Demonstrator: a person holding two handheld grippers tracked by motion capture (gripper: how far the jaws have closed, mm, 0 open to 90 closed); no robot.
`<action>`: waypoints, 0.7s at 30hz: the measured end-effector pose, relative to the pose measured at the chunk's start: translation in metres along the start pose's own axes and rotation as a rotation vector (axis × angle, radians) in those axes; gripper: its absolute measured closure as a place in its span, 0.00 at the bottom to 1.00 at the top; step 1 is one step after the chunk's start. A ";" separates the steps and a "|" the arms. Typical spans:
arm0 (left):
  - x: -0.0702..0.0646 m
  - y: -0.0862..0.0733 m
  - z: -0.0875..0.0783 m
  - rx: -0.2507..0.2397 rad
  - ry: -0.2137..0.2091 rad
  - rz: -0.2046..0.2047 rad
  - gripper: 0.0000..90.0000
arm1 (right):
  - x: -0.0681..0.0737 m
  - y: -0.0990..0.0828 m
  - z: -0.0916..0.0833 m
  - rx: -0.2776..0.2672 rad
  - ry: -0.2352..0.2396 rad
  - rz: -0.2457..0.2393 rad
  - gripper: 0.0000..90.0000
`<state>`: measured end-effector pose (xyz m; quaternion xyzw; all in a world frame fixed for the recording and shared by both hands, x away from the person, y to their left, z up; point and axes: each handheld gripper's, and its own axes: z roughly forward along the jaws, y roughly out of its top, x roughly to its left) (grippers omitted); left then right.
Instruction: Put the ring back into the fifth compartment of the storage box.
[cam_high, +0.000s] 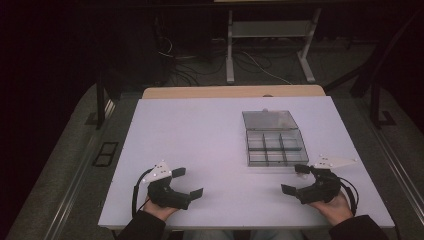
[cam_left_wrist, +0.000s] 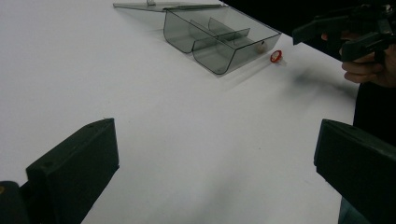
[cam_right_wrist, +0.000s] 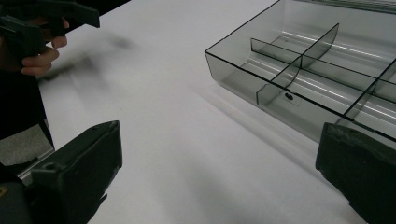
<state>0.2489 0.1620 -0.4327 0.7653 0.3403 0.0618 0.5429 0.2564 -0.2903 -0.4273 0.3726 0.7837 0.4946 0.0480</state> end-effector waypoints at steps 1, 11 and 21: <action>0.000 0.000 0.000 -0.002 -0.002 -0.002 0.00 | 0.000 0.000 0.000 0.001 0.000 0.004 0.00; 0.000 0.000 0.000 -0.004 -0.006 -0.003 0.00 | 0.002 0.001 -0.001 0.007 0.010 -0.004 0.00; -0.001 0.000 0.000 -0.003 -0.012 -0.005 0.00 | 0.007 0.004 0.001 0.039 0.003 -0.024 0.00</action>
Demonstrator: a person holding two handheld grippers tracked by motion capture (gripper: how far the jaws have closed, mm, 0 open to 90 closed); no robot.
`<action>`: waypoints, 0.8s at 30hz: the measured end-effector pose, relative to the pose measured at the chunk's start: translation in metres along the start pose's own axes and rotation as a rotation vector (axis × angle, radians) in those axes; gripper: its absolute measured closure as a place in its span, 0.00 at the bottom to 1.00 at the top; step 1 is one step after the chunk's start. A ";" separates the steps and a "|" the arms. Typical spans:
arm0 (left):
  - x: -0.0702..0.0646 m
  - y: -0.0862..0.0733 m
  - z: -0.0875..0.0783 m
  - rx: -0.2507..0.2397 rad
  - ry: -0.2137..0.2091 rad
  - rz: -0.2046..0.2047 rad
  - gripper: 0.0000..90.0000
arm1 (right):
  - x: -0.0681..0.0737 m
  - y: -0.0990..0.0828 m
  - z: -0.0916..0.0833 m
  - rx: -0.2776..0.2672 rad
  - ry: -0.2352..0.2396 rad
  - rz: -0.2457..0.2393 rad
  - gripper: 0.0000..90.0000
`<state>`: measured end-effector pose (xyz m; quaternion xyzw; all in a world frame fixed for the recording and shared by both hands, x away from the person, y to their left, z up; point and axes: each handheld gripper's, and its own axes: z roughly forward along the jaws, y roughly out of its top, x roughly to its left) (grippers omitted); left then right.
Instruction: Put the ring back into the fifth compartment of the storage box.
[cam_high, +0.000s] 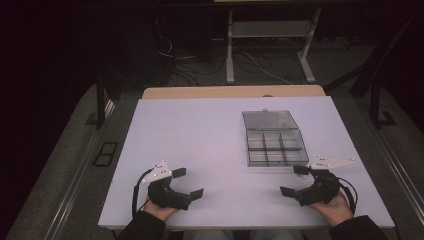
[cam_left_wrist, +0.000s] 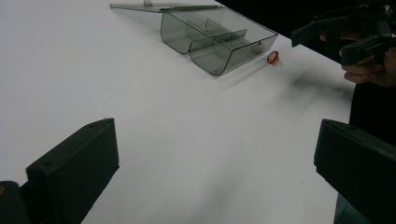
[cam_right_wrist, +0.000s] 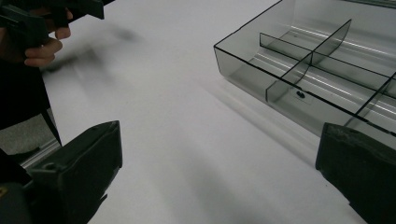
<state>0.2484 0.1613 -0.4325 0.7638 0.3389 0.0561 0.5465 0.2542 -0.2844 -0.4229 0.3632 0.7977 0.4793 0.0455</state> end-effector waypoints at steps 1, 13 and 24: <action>0.000 0.000 0.000 0.001 0.001 -0.002 0.00 | 0.001 0.000 0.000 0.005 -0.001 0.001 0.00; 0.000 -0.002 -0.003 -0.006 0.006 -0.017 0.00 | 0.005 0.007 -0.003 0.049 -0.017 -0.013 0.00; -0.001 -0.002 -0.003 -0.005 0.004 -0.018 0.00 | 0.001 0.018 -0.013 0.094 -0.025 -0.023 0.00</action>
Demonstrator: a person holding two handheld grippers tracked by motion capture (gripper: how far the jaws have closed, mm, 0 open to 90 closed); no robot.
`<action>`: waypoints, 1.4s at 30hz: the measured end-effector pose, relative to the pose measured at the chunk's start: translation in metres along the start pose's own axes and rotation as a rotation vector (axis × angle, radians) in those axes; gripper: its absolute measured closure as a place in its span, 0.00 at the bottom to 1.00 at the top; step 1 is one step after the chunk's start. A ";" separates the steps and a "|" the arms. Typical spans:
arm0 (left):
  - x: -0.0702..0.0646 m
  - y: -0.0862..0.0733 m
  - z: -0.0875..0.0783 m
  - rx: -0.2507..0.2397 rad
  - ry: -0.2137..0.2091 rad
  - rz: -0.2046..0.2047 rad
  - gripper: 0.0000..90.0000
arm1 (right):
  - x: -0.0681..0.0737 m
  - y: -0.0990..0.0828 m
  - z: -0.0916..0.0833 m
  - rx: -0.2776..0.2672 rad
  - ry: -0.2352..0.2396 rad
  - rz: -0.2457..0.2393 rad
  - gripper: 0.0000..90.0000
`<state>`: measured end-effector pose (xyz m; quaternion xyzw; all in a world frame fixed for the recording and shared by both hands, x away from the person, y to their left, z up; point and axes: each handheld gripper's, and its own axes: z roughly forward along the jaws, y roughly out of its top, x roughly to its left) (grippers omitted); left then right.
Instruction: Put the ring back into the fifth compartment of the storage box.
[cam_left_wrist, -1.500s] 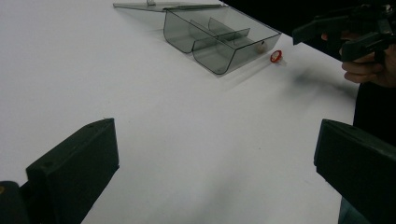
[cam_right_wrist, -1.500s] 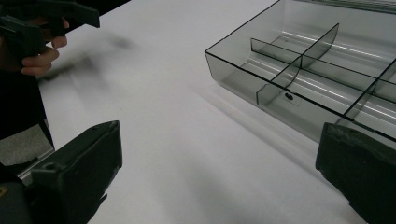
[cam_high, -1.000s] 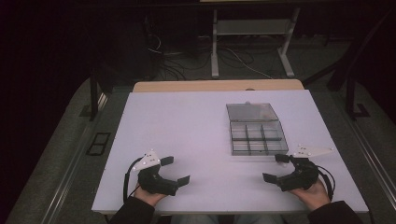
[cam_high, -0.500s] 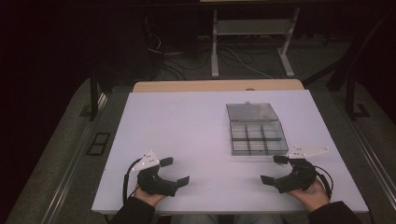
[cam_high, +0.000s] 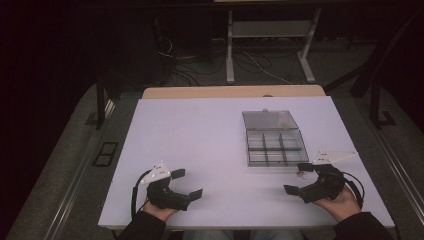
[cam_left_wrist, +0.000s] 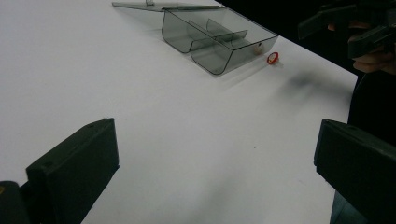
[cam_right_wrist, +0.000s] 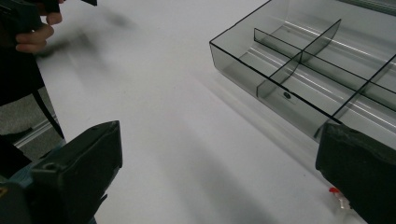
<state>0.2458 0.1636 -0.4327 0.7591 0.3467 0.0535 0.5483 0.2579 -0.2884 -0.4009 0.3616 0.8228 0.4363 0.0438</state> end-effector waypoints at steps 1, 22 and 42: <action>0.000 0.000 0.000 0.000 0.000 0.000 0.00 | -0.001 0.001 -0.001 0.011 -0.003 0.001 0.00; 0.000 0.000 0.002 0.006 -0.004 0.003 0.00 | -0.026 0.004 -0.012 0.106 -0.036 0.009 0.00; 0.000 0.000 0.002 0.013 -0.004 0.005 0.00 | -0.051 0.005 -0.013 0.229 -0.033 -0.016 0.00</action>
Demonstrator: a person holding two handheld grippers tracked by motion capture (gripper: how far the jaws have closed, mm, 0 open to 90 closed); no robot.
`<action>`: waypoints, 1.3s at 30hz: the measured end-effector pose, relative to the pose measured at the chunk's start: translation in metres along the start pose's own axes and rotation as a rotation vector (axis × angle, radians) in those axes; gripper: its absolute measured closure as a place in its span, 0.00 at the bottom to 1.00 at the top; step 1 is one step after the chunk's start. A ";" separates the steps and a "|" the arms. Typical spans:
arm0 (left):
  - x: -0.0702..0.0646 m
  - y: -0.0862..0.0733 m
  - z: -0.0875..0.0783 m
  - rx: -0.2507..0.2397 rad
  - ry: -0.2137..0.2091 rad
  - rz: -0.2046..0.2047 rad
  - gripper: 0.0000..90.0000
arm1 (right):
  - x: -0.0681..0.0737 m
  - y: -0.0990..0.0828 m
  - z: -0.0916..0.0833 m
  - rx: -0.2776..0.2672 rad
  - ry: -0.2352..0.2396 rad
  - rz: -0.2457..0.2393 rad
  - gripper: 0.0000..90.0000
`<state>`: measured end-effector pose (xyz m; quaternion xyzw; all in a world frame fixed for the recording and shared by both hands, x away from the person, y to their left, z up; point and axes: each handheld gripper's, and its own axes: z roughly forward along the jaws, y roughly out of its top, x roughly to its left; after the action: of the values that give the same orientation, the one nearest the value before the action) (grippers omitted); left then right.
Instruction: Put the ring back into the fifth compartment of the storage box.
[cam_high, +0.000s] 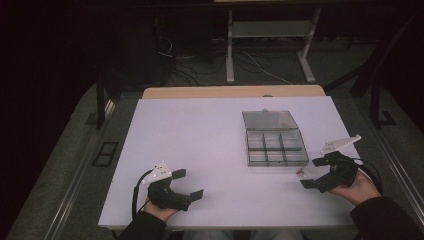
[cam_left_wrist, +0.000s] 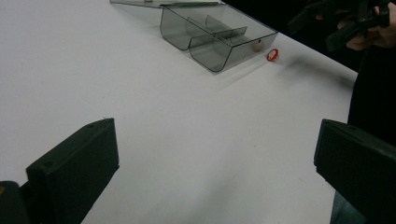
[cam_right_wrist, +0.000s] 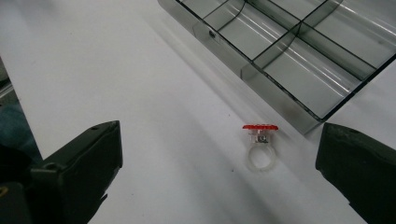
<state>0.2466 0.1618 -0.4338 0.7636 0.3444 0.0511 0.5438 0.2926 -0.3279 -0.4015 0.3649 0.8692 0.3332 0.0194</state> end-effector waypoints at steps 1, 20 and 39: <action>0.000 0.000 0.000 0.001 0.000 0.000 0.00 | 0.000 0.000 0.001 0.006 -0.003 -0.002 0.00; -0.001 0.000 0.001 0.003 -0.003 0.005 0.00 | -0.006 -0.001 0.018 0.087 -0.012 -0.024 0.00; -0.001 0.000 0.001 0.005 -0.011 0.006 0.00 | -0.012 0.000 0.029 0.129 -0.021 -0.030 0.24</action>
<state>0.2465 0.1603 -0.4338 0.7663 0.3393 0.0473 0.5436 0.3091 -0.3192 -0.4269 0.3558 0.8939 0.2725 0.0099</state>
